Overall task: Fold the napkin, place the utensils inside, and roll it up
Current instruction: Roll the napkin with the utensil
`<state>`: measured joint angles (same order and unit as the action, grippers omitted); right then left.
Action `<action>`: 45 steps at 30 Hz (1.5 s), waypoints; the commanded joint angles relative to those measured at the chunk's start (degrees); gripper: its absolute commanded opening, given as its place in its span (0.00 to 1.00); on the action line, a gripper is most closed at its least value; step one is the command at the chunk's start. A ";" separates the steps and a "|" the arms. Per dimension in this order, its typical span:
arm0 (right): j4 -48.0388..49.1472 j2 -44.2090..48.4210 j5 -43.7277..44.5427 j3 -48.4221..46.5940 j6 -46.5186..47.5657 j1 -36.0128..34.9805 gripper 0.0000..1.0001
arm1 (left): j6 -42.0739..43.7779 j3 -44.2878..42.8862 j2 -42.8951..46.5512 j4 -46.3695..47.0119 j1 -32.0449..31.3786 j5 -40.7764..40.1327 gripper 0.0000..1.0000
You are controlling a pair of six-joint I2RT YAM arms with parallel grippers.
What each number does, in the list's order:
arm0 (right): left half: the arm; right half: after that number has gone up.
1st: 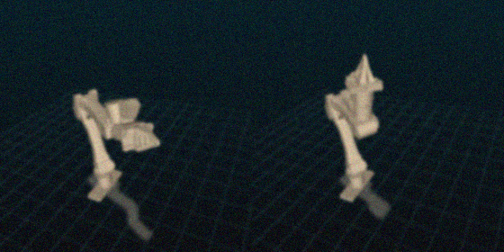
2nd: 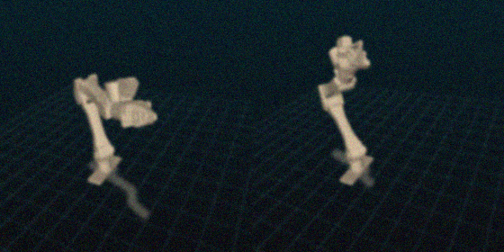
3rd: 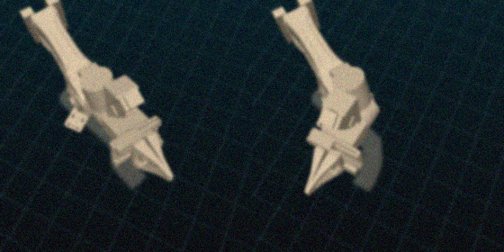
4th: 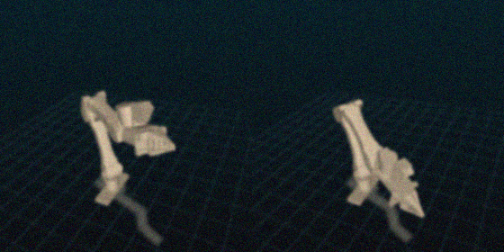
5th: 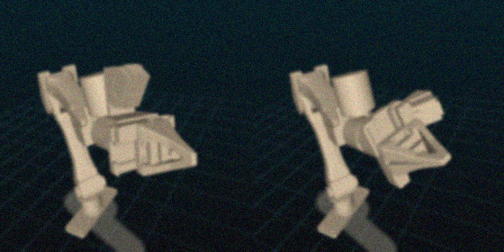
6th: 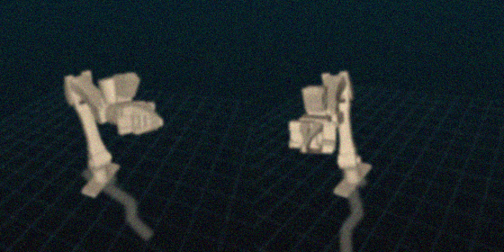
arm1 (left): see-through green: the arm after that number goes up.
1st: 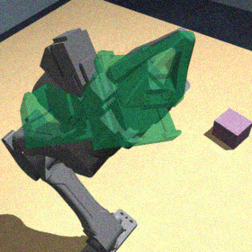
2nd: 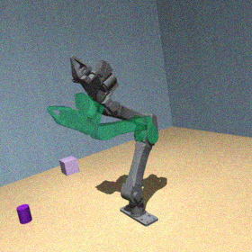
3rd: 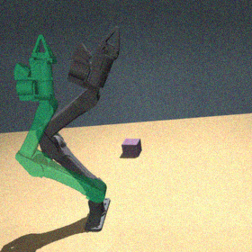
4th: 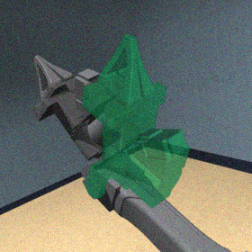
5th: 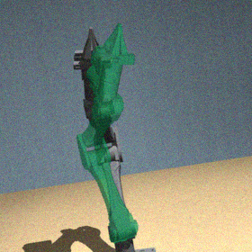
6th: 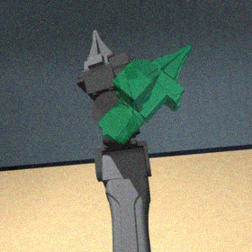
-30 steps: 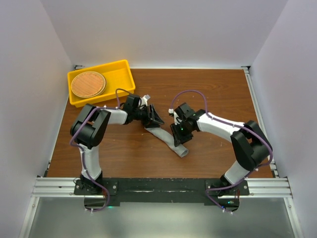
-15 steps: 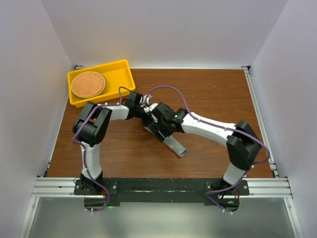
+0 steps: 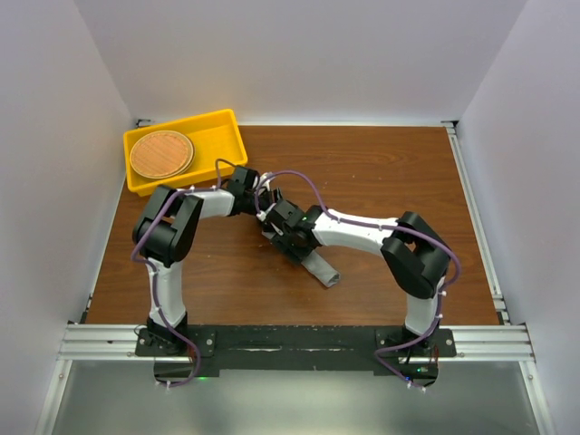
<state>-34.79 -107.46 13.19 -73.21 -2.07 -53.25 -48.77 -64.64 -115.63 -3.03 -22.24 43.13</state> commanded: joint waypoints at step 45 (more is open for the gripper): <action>49.83 -4.51 -51.07 17.49 -45.51 20.56 0.16 | 3.25 5.32 17.20 2.84 4.84 -4.30 0.40</action>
<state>23.99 -114.74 -40.49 -53.04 -54.89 -32.67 -40.53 -57.60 -95.70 -10.24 -18.00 34.06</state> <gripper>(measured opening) 0.303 0.436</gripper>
